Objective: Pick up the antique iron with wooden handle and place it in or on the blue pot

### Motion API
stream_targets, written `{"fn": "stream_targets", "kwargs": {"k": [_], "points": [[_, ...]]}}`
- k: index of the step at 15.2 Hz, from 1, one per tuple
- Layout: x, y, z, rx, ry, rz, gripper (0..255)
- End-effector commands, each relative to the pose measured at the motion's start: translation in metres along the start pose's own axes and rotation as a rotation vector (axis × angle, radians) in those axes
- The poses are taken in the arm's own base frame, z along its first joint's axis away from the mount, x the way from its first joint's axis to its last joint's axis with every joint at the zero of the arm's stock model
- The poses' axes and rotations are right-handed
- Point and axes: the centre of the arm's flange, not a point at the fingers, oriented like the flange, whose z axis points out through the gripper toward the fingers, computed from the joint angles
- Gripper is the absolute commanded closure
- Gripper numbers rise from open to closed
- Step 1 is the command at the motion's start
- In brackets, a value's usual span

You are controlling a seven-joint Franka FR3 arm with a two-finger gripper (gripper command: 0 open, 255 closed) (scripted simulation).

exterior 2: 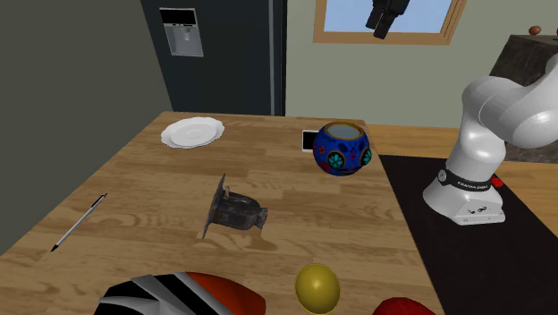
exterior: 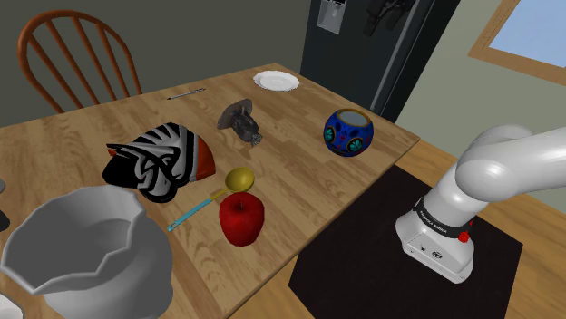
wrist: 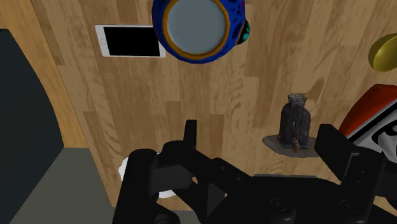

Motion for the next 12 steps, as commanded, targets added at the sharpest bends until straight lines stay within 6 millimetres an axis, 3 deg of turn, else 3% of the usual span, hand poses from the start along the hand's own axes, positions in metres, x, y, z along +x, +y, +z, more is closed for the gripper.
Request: {"fn": "stream_targets", "kwargs": {"k": [1,12], "points": [[0.000,0.000,0.000,0.000,0.000,0.000,0],[0.059,-0.066,0.117,0.008,-0.033,0.025,0]]}}
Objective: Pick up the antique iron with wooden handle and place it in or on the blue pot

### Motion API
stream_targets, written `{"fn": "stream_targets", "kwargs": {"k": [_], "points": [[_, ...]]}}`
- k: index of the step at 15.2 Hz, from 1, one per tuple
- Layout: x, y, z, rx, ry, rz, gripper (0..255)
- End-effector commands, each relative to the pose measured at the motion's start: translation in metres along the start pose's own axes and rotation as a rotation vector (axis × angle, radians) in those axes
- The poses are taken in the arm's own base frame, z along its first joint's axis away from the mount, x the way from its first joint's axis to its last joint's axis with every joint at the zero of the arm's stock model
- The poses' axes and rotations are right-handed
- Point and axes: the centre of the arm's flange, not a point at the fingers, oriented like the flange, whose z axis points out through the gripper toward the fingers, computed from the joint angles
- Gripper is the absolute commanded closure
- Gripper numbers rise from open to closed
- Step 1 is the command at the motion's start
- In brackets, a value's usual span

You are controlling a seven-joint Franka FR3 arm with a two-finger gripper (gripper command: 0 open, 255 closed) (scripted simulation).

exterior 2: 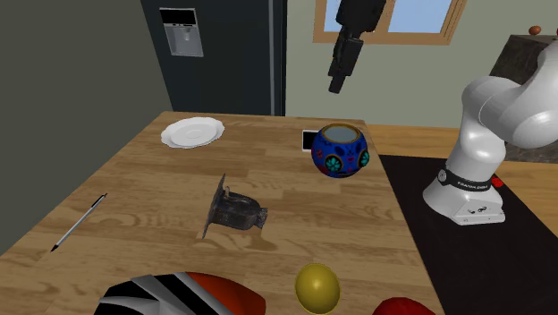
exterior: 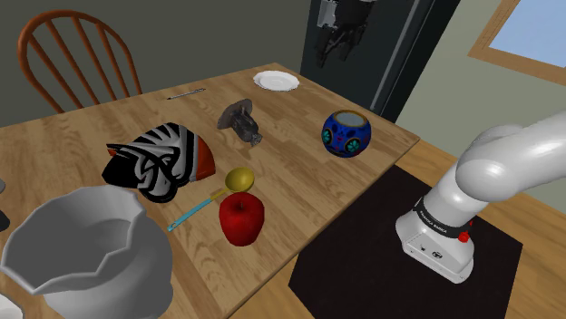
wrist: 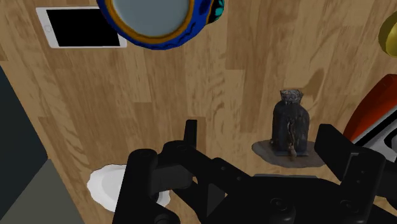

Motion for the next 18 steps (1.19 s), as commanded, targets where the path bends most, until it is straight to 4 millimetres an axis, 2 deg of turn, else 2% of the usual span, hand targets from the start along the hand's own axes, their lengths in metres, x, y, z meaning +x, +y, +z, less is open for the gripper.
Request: {"fn": "stream_targets", "kwargs": {"k": [1,18], "points": [[0.009,-0.014,0.022,0.002,-0.005,0.005,0],[0.099,-0.115,0.203,0.015,-0.056,0.043,0]]}}
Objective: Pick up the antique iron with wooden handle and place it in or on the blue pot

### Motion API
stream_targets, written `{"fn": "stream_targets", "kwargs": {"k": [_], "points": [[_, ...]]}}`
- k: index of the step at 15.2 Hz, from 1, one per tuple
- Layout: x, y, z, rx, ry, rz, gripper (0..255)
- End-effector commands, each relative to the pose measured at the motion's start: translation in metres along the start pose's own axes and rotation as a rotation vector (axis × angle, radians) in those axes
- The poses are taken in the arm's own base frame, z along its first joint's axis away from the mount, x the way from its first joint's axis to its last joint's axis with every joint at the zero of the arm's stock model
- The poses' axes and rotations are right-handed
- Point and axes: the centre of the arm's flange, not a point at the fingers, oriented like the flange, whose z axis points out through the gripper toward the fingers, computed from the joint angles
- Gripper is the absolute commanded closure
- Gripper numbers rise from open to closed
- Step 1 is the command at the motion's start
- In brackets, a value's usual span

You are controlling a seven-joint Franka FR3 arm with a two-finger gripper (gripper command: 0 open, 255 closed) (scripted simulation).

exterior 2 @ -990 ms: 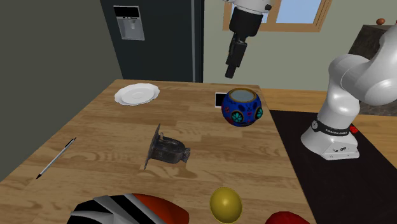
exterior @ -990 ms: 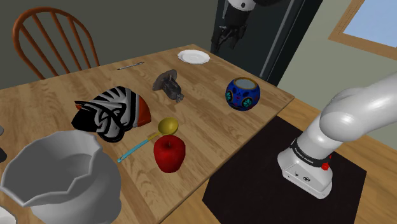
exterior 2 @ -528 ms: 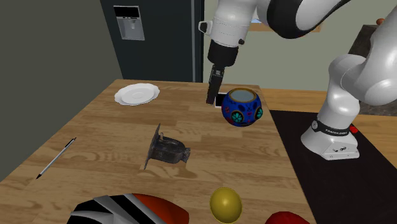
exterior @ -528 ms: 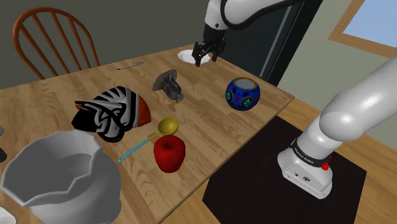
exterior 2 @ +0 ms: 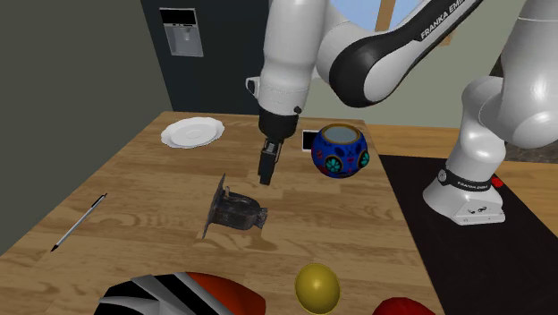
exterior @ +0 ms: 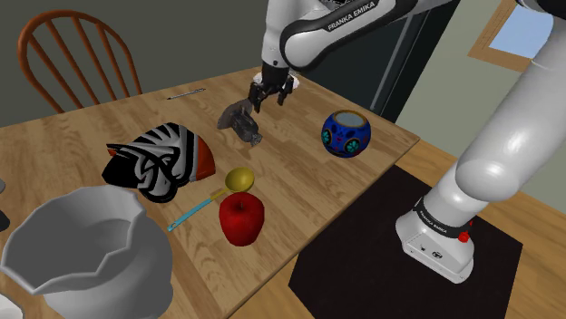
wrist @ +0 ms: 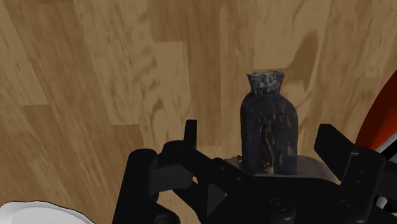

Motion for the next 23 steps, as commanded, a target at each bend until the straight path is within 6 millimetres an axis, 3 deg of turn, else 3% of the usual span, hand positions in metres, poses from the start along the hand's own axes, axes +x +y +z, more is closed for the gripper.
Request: {"fn": "stream_targets", "kwargs": {"k": [1,6,13,22,23], "points": [[0.011,-0.013,0.022,0.002,-0.006,0.005,0],[0.037,-0.042,0.074,0.006,-0.020,0.016,0],[0.036,-0.043,0.111,0.006,-0.020,0.016,0],[0.036,-0.043,0.114,0.006,-0.020,0.016,0],[0.036,-0.043,0.114,0.006,-0.020,0.016,255]]}}
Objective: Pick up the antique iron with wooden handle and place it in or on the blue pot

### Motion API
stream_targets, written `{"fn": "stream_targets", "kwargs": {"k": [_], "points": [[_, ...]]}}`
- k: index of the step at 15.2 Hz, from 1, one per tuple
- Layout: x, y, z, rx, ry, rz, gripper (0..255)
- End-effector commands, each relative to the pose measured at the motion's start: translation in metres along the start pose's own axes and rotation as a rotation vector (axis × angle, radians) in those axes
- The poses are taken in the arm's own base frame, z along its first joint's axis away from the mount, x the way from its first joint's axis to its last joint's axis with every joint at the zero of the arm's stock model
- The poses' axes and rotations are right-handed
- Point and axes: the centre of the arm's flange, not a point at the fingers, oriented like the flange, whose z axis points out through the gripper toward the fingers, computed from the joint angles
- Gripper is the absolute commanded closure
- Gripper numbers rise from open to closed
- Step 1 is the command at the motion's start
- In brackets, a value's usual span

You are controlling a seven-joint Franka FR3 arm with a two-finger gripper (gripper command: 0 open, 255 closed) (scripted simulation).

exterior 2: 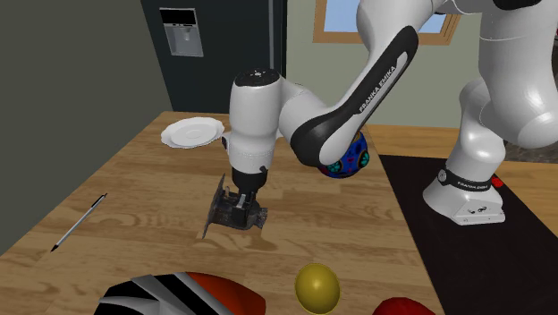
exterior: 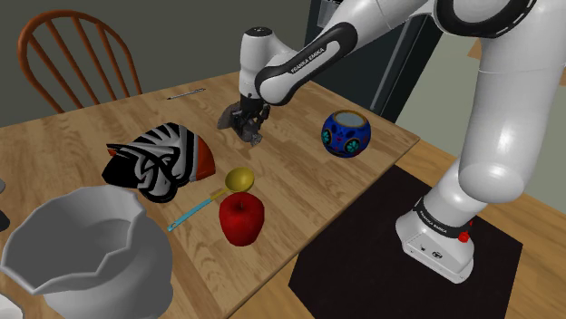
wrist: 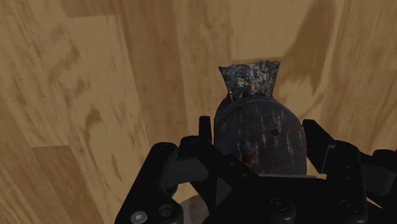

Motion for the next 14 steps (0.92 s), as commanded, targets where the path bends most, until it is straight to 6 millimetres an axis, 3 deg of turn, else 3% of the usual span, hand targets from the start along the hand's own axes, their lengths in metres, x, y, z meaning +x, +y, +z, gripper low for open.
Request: {"fn": "stream_targets", "kwargs": {"k": [1,9,14], "points": [[0.000,0.000,0.000,0.000,0.000,0.000,255],[0.000,0.000,0.000,0.000,0.000,0.000,255],[0.004,0.000,-0.026,0.000,0.000,0.000,255]]}}
